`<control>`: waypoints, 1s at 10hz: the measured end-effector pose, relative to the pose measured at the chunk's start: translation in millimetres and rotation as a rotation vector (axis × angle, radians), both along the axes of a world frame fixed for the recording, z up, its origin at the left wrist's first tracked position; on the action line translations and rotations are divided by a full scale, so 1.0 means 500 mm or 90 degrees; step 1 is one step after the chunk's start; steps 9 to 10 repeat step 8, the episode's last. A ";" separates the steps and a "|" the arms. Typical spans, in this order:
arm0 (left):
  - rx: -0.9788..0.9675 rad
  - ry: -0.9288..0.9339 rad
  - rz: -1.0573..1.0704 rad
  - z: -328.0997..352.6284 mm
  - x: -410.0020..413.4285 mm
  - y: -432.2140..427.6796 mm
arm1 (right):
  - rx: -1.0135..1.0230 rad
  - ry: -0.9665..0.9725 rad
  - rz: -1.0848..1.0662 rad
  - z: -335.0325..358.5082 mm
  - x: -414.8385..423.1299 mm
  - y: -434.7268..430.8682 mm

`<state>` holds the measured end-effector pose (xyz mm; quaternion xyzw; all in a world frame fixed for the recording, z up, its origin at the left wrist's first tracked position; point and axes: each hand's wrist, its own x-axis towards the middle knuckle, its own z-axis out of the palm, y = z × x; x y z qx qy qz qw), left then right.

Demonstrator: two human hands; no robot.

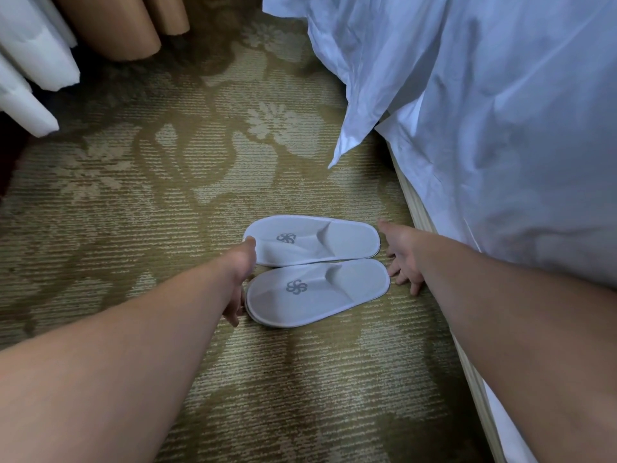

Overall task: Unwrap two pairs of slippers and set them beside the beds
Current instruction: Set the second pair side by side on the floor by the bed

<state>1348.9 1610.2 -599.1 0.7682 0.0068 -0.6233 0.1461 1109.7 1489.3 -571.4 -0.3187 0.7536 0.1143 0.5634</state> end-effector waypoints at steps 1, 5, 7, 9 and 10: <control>0.000 0.003 -0.002 0.000 0.001 0.001 | 0.004 0.007 0.002 0.000 -0.001 -0.001; 0.005 -0.018 0.001 0.011 -0.004 -0.002 | 0.019 0.007 -0.008 0.002 -0.007 -0.001; 0.020 -0.043 0.008 0.028 -0.010 -0.004 | 0.018 0.034 -0.017 0.016 -0.005 -0.007; -0.007 -0.078 0.008 0.053 -0.026 -0.006 | 0.000 0.024 -0.031 0.023 0.002 -0.004; -0.007 -0.078 0.008 0.053 -0.026 -0.006 | 0.000 0.024 -0.031 0.023 0.002 -0.004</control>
